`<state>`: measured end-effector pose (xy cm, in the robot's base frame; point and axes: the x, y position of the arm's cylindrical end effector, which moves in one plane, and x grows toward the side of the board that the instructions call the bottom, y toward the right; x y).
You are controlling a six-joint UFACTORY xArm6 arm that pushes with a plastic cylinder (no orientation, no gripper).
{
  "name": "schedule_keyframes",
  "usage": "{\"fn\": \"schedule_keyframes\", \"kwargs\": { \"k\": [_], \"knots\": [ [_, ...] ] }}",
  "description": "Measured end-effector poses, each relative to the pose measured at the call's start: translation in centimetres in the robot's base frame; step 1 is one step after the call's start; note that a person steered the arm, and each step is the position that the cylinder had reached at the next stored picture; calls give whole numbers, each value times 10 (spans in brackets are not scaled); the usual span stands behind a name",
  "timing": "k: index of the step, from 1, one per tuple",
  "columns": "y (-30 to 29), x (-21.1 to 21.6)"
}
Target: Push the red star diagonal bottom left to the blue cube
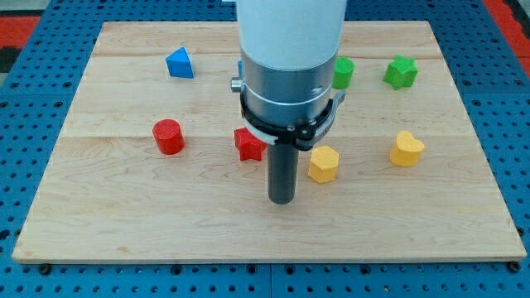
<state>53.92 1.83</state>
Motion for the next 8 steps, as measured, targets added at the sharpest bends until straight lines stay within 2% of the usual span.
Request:
{"fn": "schedule_keyframes", "kwargs": {
  "k": [1,2,3,5,6,7,8],
  "knots": [
    [-24,-8],
    [-5,-22],
    [-11,-61],
    [-140,-94],
    [-159,-112],
    [-133,-128],
    [-103,-116]
  ]
}}
